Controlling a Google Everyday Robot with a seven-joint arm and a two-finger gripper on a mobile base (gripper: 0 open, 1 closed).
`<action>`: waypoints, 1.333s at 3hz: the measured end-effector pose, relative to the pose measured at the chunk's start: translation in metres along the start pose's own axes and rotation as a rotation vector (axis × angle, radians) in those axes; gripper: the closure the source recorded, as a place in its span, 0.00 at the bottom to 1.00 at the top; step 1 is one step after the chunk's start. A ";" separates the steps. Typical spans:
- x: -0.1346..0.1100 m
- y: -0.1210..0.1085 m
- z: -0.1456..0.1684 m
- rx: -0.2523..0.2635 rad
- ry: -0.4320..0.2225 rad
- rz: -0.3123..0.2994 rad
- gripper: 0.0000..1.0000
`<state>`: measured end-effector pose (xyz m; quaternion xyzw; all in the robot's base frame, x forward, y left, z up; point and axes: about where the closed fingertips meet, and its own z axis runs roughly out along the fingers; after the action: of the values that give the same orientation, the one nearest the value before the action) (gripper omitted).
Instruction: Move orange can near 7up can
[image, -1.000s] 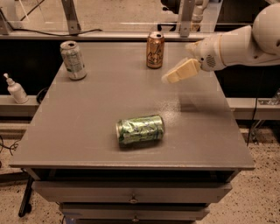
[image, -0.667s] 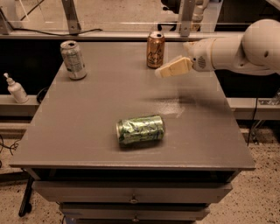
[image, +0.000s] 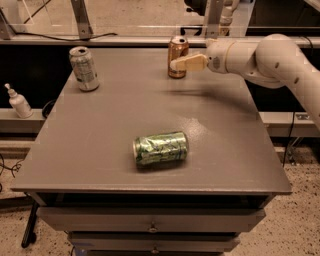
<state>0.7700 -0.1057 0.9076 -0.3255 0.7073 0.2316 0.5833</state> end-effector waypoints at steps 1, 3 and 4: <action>-0.010 -0.008 0.038 -0.032 -0.059 0.022 0.00; -0.003 0.000 0.065 -0.078 -0.072 0.058 0.36; 0.003 0.005 0.062 -0.082 -0.068 0.071 0.59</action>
Offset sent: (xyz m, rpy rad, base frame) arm 0.0581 0.0586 -0.0140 0.1211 0.0119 0.0929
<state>0.8084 -0.0591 0.8916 -0.3155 0.6880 0.2921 0.5847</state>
